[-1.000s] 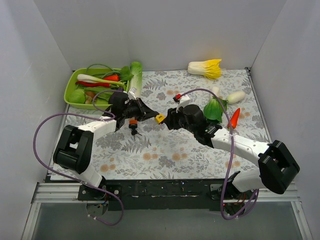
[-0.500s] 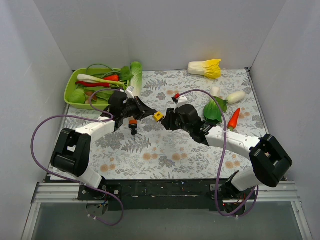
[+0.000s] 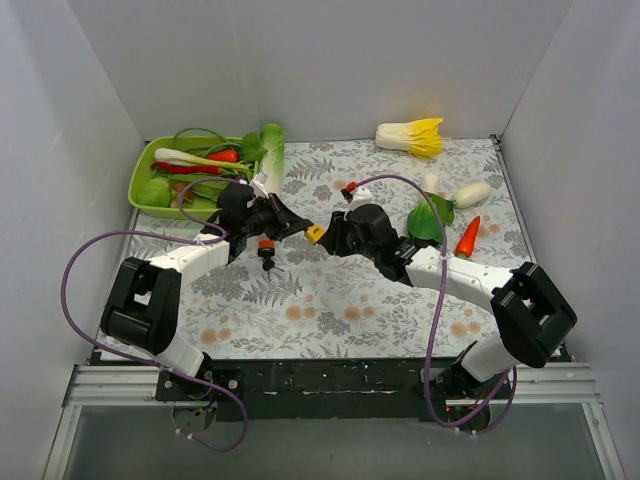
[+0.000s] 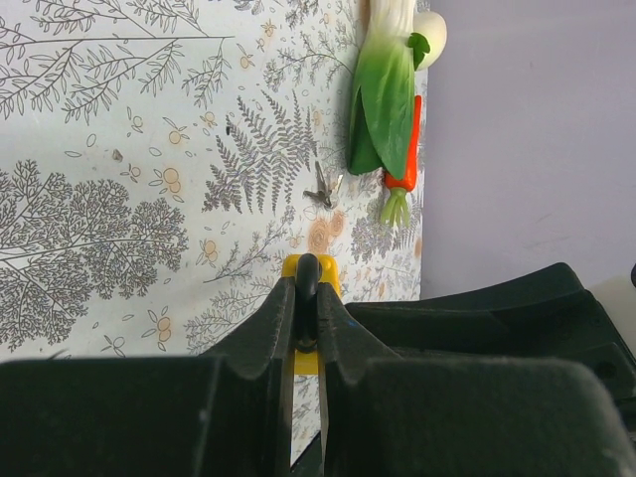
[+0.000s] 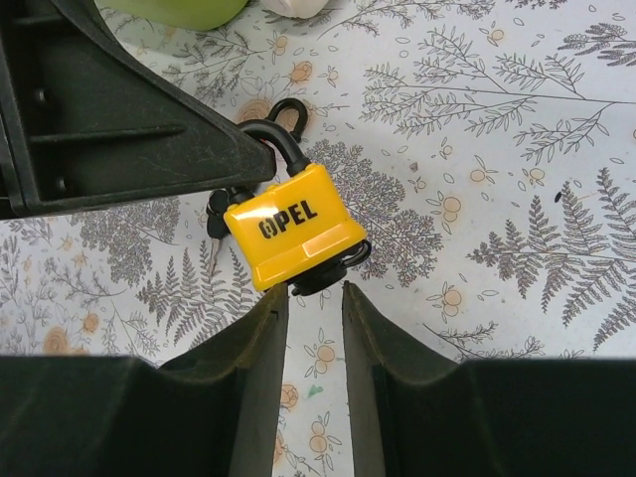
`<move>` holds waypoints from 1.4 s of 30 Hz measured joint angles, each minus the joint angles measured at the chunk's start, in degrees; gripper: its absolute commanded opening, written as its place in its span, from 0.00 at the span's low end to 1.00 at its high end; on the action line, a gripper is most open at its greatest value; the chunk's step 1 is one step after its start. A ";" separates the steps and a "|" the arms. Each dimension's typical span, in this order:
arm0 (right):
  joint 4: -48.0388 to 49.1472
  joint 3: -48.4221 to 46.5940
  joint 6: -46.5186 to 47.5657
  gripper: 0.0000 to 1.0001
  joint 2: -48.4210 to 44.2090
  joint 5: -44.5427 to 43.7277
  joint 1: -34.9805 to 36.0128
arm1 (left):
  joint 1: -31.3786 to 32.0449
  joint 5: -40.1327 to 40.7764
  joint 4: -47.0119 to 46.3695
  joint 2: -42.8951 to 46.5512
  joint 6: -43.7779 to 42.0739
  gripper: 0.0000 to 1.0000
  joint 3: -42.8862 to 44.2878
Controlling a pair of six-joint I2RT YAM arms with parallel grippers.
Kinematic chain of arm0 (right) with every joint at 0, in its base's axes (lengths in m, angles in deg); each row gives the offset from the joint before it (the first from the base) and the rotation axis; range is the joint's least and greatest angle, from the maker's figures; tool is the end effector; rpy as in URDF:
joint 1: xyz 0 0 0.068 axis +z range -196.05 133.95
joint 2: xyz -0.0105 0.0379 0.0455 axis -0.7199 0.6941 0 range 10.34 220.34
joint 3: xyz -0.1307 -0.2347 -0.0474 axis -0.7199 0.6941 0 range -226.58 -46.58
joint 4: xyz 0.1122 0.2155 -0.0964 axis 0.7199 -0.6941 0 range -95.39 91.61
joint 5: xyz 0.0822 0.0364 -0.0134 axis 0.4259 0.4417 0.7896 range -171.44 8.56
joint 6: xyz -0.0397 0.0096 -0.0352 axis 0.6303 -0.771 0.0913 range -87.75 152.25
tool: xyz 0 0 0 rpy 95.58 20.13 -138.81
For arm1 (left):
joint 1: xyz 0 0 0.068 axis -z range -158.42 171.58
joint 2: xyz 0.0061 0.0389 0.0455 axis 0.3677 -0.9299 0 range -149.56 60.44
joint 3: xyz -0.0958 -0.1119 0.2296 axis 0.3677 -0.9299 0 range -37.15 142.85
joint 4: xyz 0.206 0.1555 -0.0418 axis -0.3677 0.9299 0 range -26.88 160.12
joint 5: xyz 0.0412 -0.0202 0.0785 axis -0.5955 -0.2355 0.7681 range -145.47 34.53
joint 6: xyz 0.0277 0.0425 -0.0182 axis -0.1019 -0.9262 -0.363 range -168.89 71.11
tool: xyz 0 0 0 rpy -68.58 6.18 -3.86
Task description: Unlock with the key
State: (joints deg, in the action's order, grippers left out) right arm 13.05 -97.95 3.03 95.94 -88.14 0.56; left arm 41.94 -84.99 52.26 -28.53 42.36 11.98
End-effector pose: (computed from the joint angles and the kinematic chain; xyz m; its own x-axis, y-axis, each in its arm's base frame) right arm 0.2345 0.2419 0.2462 -0.5484 0.1255 -0.8267 -0.4355 0.8011 0.4105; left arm 0.3067 -0.1325 0.2156 -0.6968 -0.6693 0.2577 -0.4695 0.1541 -0.8694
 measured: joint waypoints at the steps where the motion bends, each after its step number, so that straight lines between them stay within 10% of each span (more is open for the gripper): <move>1: 0.00 0.00 -0.24 0.34 0.00 0.02 -0.04 | 0.00 0.04 0.09 0.04 0.00 0.00 0.00; 42: 3.78 -0.66 -9.01 0.19 4.81 4.87 -3.19 | -0.44 2.38 -2.82 1.97 -0.28 0.00 -2.32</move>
State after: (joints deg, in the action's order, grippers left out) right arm 16.84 -98.61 -5.97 100.75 -83.26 -2.63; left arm 41.50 -82.60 49.44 -26.56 42.07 9.66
